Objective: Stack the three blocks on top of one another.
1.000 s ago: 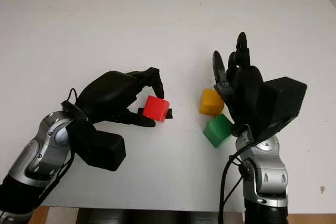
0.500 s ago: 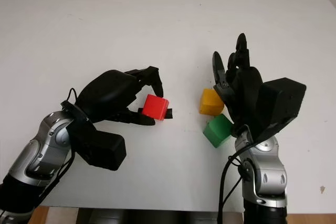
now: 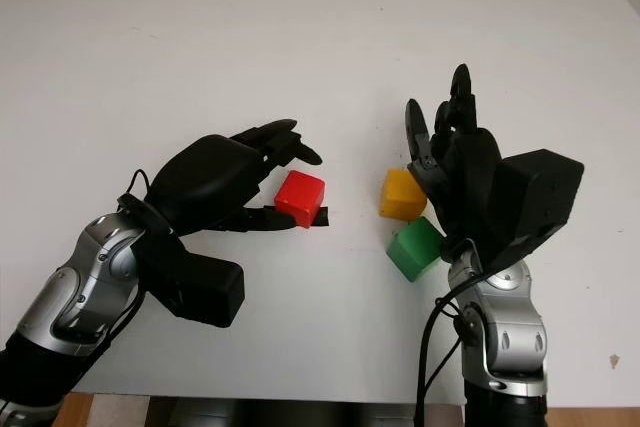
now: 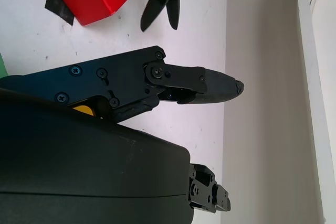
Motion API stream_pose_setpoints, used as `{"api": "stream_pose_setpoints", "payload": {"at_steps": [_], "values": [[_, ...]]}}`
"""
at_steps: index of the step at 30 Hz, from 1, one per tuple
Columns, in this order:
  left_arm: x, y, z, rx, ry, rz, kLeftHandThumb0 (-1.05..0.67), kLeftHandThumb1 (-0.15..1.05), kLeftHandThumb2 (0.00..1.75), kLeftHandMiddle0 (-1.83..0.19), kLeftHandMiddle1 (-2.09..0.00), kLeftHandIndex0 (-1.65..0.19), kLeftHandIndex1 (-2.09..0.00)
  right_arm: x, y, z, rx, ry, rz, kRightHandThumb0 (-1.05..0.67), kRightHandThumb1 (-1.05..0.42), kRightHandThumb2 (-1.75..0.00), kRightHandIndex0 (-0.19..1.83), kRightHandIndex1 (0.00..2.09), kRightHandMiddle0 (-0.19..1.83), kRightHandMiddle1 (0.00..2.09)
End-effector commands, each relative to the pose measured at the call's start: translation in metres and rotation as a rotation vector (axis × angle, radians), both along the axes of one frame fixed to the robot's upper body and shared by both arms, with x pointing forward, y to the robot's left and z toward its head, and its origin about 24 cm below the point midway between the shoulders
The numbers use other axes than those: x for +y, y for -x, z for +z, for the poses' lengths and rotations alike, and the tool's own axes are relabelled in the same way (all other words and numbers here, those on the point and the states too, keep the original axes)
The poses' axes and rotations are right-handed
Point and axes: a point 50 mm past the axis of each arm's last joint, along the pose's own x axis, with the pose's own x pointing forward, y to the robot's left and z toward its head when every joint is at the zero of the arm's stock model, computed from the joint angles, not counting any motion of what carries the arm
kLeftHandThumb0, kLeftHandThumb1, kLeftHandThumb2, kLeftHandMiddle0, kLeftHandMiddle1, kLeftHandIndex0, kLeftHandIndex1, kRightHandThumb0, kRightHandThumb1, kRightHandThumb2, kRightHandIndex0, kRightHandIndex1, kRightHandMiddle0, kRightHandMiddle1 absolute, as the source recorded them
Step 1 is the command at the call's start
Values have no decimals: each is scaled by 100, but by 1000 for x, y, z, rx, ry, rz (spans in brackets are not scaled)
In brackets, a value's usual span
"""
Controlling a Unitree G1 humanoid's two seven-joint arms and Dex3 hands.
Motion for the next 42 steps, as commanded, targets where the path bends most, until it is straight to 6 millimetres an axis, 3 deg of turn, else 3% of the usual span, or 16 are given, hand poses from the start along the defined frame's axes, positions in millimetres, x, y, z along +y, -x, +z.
{"api": "stream_pose_setpoints", "payload": {"at_steps": [1,6,8,13,17,18,20,26,31,35,42], "values": [[-2,1,0,1,3,-11,-56,105,15,-5,-5,5,-53,-1,3,1,-18,-3,-9,-55,-105,-46,-19,0,-19,0],[-1,1,2,57,20,-31,-71,105,20,9,-4,7,-16,-3,3,1,-20,-1,-7,-55,-105,-46,-19,0,-19,0],[2,1,4,97,48,-35,-89,105,17,17,-1,16,-5,-4,4,1,-21,2,-9,-54,-105,-47,-19,0,-19,0],[14,0,15,161,184,-39,-102,105,22,19,0,19,0,-6,4,4,-29,24,-11,-54,-105,-48,-19,0,-19,0],[28,-1,23,179,362,-33,-100,105,44,19,0,19,0,-9,5,10,-50,26,-29,-54,-105,-47,-19,0,-19,0],[31,-1,24,174,396,-25,-97,105,59,19,0,19,0,-10,5,11,-55,21,-34,-53,-105,-47,-19,0,-19,0],[40,-5,25,164,543,-2,-94,105,66,19,0,19,0,-13,6,16,-74,15,-43,-53,-105,-47,-19,0,-19,0],[57,-20,19,161,943,-7,-83,105,60,17,-2,17,-2,-25,10,31,-111,34,-42,-50,-105,-45,-19,0,-19,0],[68,-38,3,265,1198,3,-81,105,55,16,-5,16,-4,-38,11,45,-134,137,-13,-51,-105,-43,-19,0,-19,0],[72,-47,-10,324,1305,57,-87,105,55,13,-6,13,-5,-49,13,60,-141,263,10,-52,-105,-37,-19,0,-19,0],[72,-50,-20,419,1389,56,-80,105,61,15,-5,13,-5,-73,8,81,-106,410,12,-49,-104,-10,-13,4,-11,6]]}}
